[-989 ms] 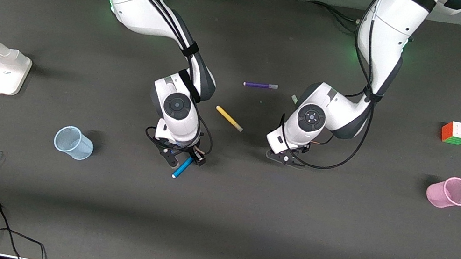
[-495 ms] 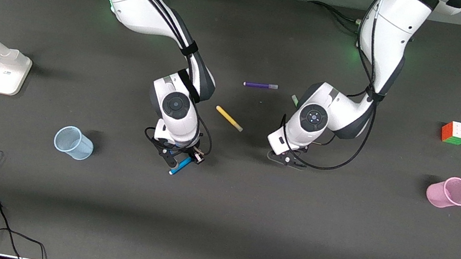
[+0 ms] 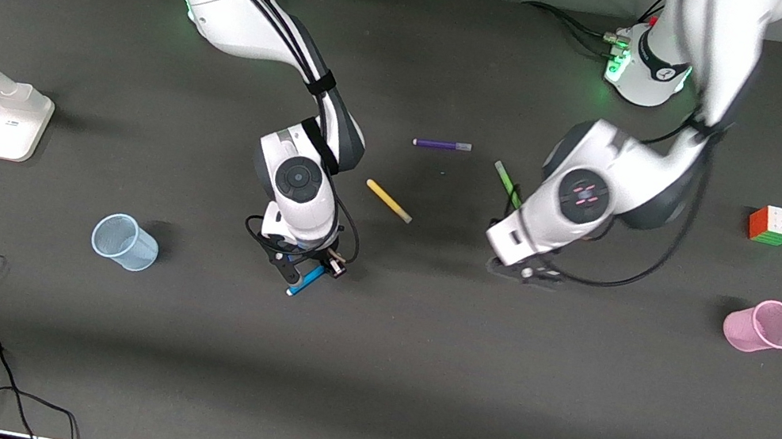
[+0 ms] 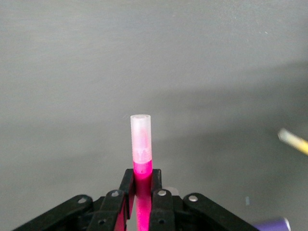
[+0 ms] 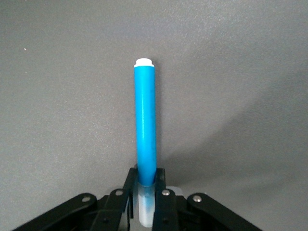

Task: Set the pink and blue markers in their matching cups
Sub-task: 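Carry the markers over the matching cups with the right and left grippers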

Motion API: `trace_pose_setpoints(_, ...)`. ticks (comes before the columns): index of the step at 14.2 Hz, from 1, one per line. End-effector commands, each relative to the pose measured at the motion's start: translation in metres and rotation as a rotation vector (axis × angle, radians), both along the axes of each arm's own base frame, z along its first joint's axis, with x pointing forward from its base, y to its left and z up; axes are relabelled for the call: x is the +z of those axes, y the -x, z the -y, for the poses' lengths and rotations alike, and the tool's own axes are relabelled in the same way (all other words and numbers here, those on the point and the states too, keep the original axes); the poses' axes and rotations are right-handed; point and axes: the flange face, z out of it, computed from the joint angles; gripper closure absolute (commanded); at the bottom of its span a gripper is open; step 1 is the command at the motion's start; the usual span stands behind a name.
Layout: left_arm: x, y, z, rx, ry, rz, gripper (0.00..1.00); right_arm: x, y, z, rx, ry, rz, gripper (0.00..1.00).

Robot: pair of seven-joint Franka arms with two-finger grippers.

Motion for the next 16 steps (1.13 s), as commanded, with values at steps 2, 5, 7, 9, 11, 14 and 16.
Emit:
trace_pose_setpoints(2, 0.085, 0.022, -0.054, -0.057, 0.013, -0.033, 1.0, 0.015, -0.005, -0.002, -0.003, -0.007, 0.004, 0.87)
trace_pose_setpoints(5, 0.138, 0.028, -0.118, -0.116, 0.035, -0.042, 1.0, 0.052, -0.016, -0.01, 0.007, 0.017, -0.045, 0.87)
trace_pose_setpoints(7, 0.161, 0.028, -0.175, -0.234, 0.072, -0.025, 1.0, 0.087, -0.026, -0.004, 0.025, 0.031, -0.087, 0.87)
trace_pose_setpoints(9, 0.17, 0.022, -0.234, -0.41, 0.123, 0.019, 1.0, 0.124, -0.034, 0.011, 0.043, 0.032, -0.111, 0.87)
trace_pose_setpoints(11, 0.172, 0.019, -0.283, -0.59, 0.158, 0.067, 1.0, 0.162, -0.039, 0.03, 0.091, 0.035, -0.134, 0.87)
trace_pose_setpoints(14, 0.168, 0.016, -0.338, -0.805, 0.21, 0.153, 1.0, 0.216, -0.045, 0.076, 0.215, 0.035, -0.171, 0.87)
trace_pose_setpoints(16, 0.151, 0.016, -0.377, -0.877, 0.269, 0.232, 1.0, 0.243, -0.053, 0.116, 0.317, 0.029, -0.183, 0.87)
